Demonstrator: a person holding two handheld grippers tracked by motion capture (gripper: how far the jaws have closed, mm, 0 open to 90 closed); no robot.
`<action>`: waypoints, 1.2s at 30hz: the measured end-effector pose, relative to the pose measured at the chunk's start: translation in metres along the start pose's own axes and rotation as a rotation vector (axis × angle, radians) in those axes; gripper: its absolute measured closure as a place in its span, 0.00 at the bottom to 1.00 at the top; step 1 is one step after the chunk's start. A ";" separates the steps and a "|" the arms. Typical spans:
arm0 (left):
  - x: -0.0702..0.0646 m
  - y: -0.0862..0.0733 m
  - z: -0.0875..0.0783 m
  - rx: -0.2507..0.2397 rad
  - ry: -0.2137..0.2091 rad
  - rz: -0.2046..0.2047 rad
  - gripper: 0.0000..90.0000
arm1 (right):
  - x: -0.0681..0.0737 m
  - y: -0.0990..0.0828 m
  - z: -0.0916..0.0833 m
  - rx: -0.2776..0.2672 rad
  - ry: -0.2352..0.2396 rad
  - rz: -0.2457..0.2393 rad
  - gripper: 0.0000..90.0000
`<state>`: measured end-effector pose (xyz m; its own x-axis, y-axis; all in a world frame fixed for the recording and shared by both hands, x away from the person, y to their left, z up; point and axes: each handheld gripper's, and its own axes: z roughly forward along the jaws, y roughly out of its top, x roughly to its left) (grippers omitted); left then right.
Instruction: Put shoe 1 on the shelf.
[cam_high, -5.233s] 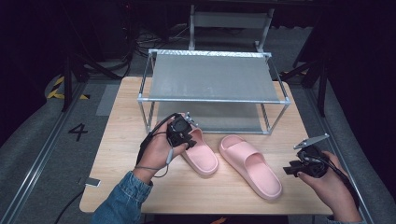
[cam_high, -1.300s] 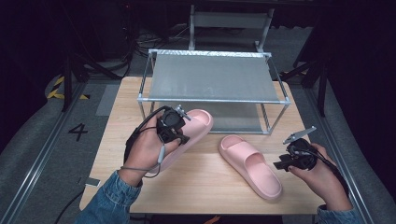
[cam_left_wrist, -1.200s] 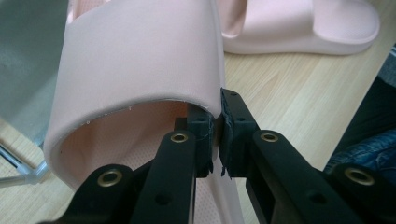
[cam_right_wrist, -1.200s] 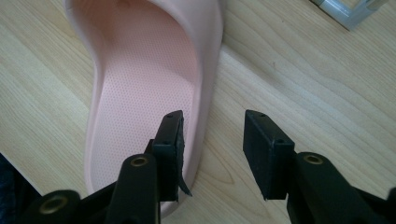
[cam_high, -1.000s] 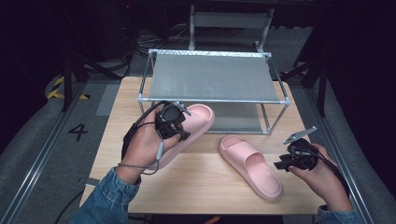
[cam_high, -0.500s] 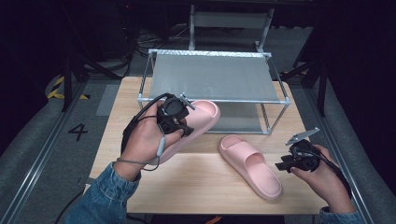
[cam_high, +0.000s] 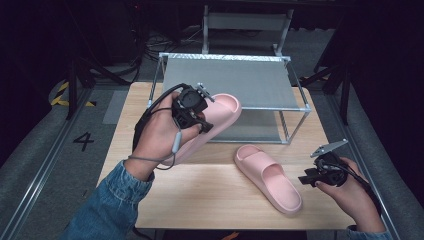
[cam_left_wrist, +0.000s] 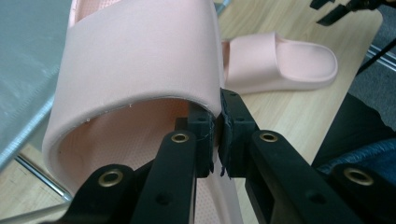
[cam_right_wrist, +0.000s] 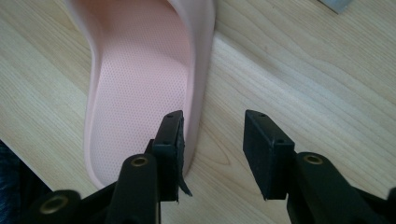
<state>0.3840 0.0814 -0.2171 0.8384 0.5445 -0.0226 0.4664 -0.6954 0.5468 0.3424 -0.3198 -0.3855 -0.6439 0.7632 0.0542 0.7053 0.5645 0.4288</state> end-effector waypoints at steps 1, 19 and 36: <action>0.002 0.002 -0.001 -0.005 0.002 -0.002 0.94 | 0.000 -0.001 0.000 -0.002 -0.002 -0.001 0.66; 0.043 0.040 -0.001 -0.047 0.033 -0.104 0.93 | -0.003 -0.007 -0.003 -0.005 -0.005 0.014 0.66; 0.073 0.075 0.025 -0.086 0.098 -0.214 0.93 | -0.004 -0.006 -0.001 0.004 -0.007 0.002 0.66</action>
<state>0.4872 0.0573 -0.1986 0.6898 0.7209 -0.0671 0.6013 -0.5188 0.6077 0.3403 -0.3267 -0.3880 -0.6406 0.7663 0.0488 0.7076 0.5645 0.4250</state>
